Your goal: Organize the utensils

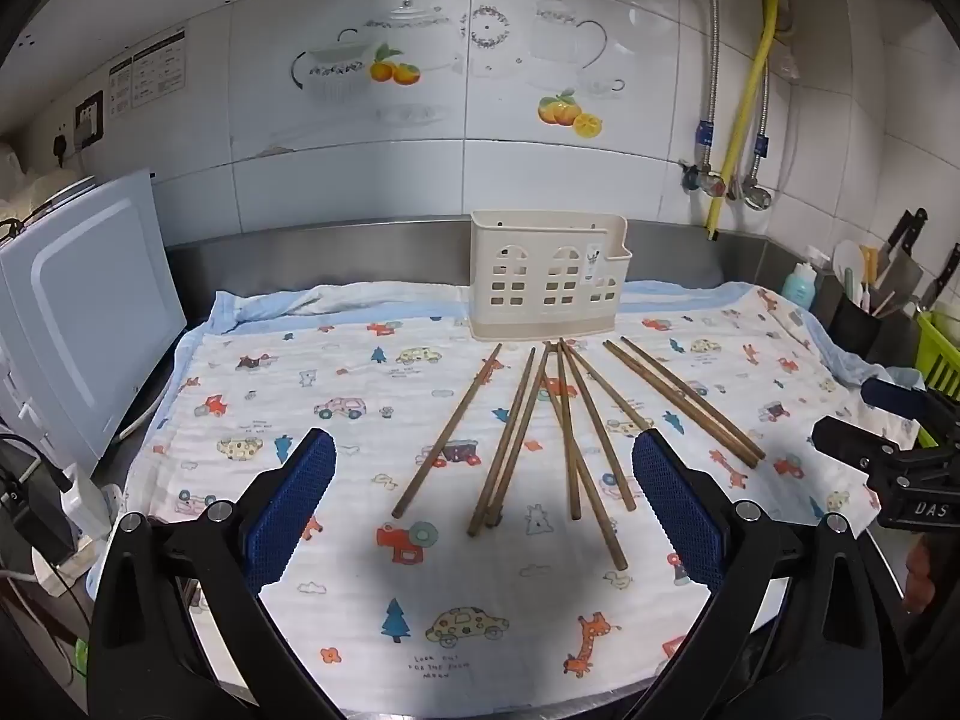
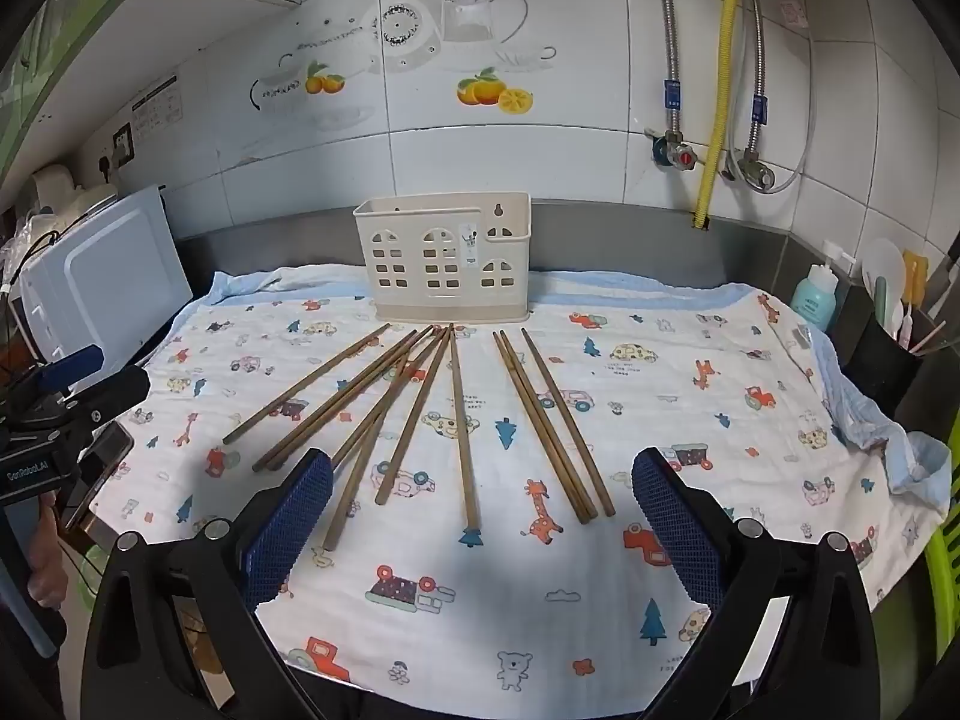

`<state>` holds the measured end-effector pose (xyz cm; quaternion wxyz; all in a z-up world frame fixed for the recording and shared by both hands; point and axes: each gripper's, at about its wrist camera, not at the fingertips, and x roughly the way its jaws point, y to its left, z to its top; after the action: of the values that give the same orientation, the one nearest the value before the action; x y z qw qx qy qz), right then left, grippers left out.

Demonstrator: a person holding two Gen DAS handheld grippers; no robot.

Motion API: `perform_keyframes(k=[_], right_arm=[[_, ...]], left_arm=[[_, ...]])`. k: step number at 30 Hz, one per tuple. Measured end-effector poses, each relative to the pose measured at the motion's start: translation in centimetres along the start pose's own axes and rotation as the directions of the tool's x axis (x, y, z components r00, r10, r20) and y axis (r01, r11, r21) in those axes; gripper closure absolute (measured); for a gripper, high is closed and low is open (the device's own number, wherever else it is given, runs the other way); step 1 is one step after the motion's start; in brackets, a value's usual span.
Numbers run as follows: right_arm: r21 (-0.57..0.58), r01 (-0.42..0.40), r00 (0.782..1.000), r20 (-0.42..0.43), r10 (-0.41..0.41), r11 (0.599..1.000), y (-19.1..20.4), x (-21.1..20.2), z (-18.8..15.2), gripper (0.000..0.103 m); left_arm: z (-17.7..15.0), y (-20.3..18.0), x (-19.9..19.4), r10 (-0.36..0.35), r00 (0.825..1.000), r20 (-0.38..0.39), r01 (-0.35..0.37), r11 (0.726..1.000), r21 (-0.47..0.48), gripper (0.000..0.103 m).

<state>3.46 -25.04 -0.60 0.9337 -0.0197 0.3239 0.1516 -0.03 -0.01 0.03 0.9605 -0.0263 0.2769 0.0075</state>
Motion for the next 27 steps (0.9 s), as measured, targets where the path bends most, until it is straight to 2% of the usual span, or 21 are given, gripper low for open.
perform_keyframes(k=[27], right_arm=[[0.000, -0.003, 1.000, 0.002, 0.003, 1.000, 0.14, 0.15, 0.15, 0.006]], left_arm=[[0.41, -0.04, -0.15, 0.013, 1.000, 0.010, -0.013, 1.000, -0.001, 0.005]])
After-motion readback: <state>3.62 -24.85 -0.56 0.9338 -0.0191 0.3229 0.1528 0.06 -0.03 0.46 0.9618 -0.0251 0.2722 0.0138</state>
